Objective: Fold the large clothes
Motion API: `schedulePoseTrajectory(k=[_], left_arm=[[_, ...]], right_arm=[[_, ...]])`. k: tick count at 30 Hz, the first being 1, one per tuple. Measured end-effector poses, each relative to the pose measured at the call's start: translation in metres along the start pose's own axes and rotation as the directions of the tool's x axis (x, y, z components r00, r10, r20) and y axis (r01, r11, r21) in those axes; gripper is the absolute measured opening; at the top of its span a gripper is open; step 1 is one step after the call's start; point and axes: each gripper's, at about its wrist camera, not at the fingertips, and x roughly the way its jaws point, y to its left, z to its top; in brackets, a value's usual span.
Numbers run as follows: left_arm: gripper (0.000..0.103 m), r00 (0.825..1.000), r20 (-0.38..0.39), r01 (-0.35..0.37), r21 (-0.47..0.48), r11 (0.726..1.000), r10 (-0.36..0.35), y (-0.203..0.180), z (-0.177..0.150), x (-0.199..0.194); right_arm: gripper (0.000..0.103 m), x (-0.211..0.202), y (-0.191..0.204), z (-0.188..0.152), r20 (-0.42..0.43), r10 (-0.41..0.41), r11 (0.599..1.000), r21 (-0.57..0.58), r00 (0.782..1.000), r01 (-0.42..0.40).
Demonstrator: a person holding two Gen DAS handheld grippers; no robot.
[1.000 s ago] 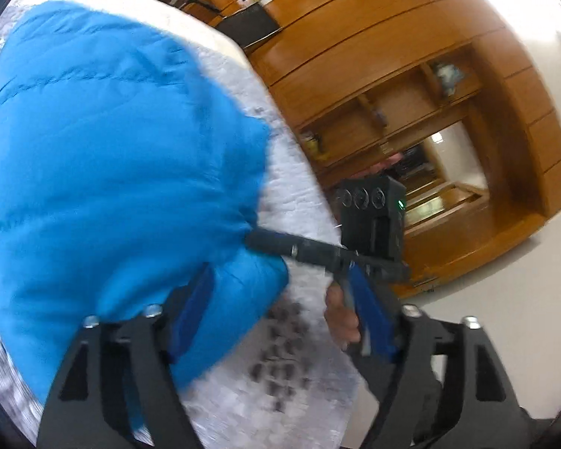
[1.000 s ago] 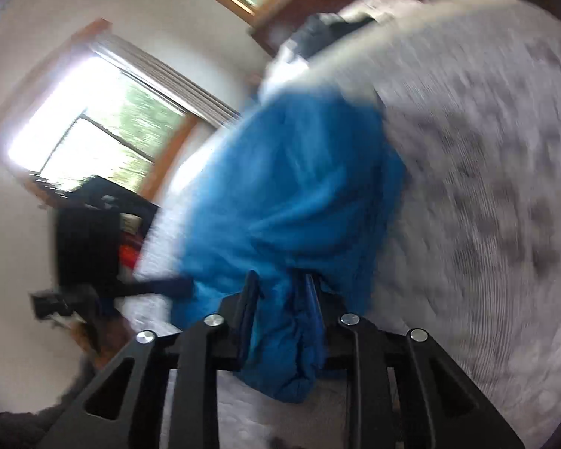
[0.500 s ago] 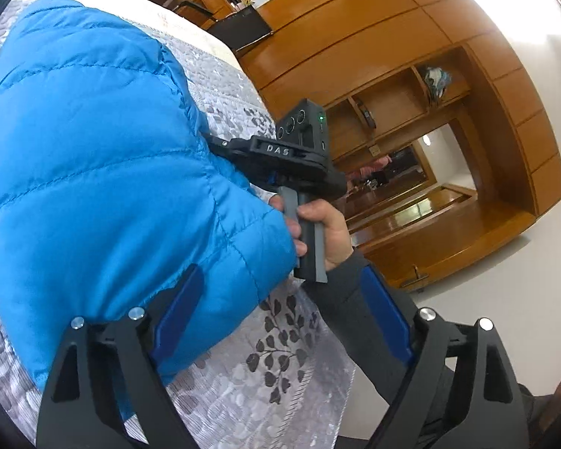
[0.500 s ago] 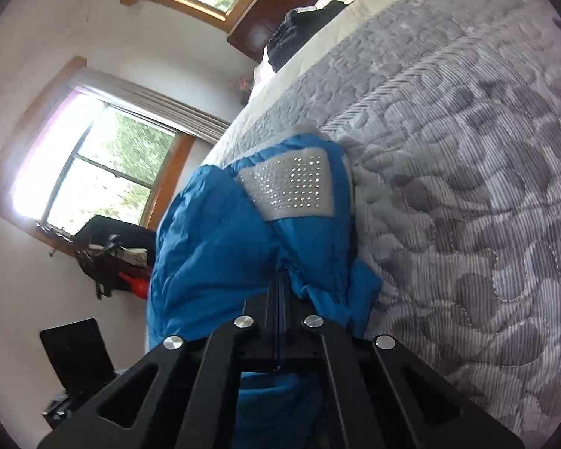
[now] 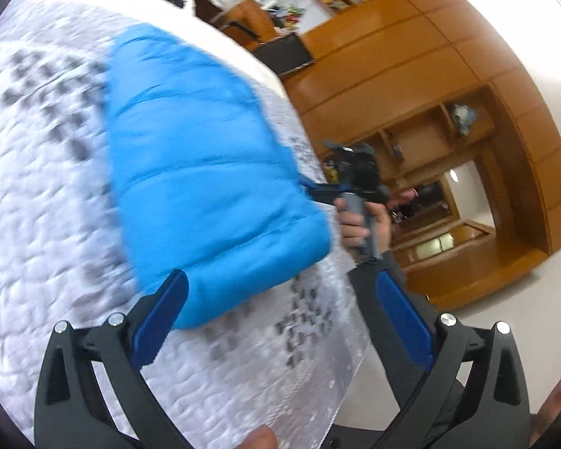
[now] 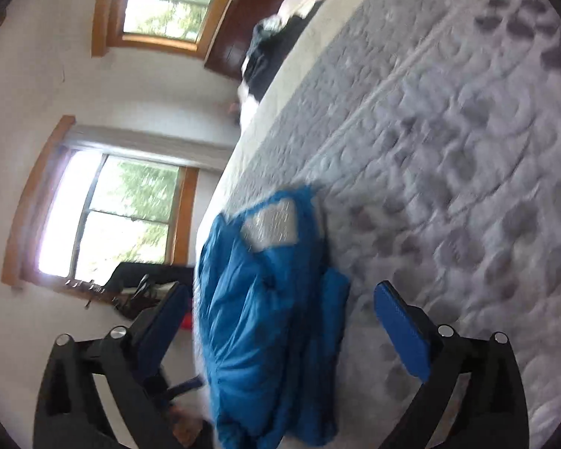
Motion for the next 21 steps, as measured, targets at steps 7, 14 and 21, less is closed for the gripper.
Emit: schedulePoseTrajectory(k=[7,14,21], left_arm=[[0.1,1.0,-0.016,0.013,-0.159,0.987,-0.015,0.05,0.005,0.007],[0.1,0.996,-0.027,0.072,-0.21,0.975,-0.079,0.066,0.021,0.031],[0.1,0.991,-0.02,0.125,-0.232,0.965,-0.134,0.076,0.026,0.045]], right_arm=[[0.1,0.027,0.018,-0.017,-0.121,-0.002,1.0,-0.027,0.993,-0.001],[0.1,0.049,0.011,-0.015,-0.173,0.024,0.999,-0.02,0.985,-0.028],[0.1,0.072,0.019,-0.011,-0.217,0.027,0.999,-0.033,0.976,-0.035]])
